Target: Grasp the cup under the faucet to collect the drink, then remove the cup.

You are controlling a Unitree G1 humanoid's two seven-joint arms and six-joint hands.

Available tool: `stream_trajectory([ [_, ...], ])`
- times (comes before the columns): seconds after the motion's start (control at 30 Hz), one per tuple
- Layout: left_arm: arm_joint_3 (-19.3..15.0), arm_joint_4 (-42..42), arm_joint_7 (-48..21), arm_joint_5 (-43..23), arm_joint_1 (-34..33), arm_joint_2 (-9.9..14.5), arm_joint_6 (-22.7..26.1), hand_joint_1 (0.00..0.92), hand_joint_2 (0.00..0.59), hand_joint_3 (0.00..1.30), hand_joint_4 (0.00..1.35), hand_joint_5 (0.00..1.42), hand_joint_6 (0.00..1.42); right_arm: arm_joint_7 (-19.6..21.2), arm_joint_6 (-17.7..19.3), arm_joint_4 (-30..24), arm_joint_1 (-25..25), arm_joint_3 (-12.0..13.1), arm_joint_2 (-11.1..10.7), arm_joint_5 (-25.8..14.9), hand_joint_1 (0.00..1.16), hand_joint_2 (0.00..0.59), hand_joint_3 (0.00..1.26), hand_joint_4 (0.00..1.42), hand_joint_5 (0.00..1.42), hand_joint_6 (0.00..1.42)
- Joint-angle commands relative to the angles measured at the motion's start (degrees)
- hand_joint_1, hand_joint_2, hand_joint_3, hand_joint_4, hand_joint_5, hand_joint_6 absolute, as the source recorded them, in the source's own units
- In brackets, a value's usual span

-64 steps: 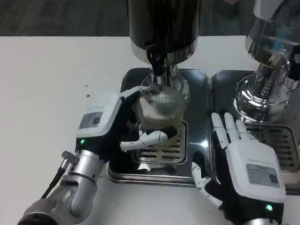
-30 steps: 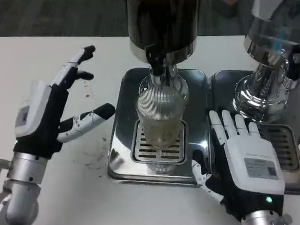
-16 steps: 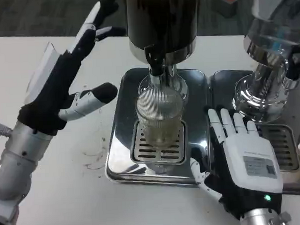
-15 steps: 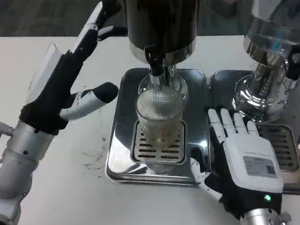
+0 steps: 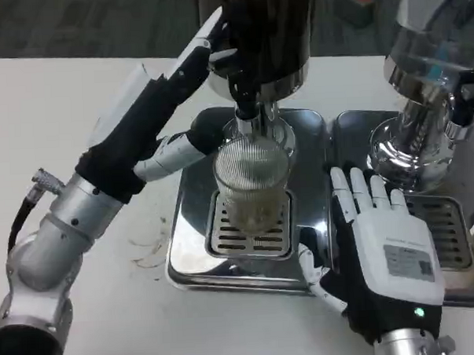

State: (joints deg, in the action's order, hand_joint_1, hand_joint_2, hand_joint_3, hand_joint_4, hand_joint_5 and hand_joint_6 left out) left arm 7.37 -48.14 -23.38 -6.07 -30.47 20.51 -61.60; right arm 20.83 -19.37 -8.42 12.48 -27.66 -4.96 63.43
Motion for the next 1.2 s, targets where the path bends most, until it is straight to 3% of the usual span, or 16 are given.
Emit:
stream_trajectory([
  [0.03, -0.87, -0.83, -1.84, 1.03, -0.82, -0.79, -0.2, 0.0, 0.069, 0.07, 0.0, 0.26, 0.18, 1.19, -0.75, 0.32, 0.65, 0.3, 0.45, -0.28, 0.35, 0.521, 0.03, 0.0, 0.0, 0.02],
  [0.3, -1.2, 1.24, -3.51, 1.55, 1.6, -1.04, -1.66, 0.0, 0.069, 0.11, 0.01, 0.28, 0.21, 1.11, -0.91, 0.2, 0.71, 0.34, 0.51, -0.51, 0.35, 0.521, 0.03, 0.0, 0.0, 0.02],
  [0.47, -2.28, 3.02, 1.8, 13.01, 2.35, 1.13, -6.99, 0.0, 0.07, 0.11, 0.01, 0.27, 0.2, 0.81, -0.52, 0.45, 0.25, 0.32, 0.11, -0.57, 0.35, 0.521, 0.03, 0.0, 0.0, 0.02],
  [1.2, -0.92, 10.06, 23.29, 39.07, 4.19, 5.88, -8.98, 0.0, 0.071, 0.12, 0.02, 0.26, 0.2, 0.57, -0.04, 1.3, -0.53, 0.4, -0.54, -1.57, 0.35, 0.521, 0.03, 0.0, 0.0, 0.03],
])
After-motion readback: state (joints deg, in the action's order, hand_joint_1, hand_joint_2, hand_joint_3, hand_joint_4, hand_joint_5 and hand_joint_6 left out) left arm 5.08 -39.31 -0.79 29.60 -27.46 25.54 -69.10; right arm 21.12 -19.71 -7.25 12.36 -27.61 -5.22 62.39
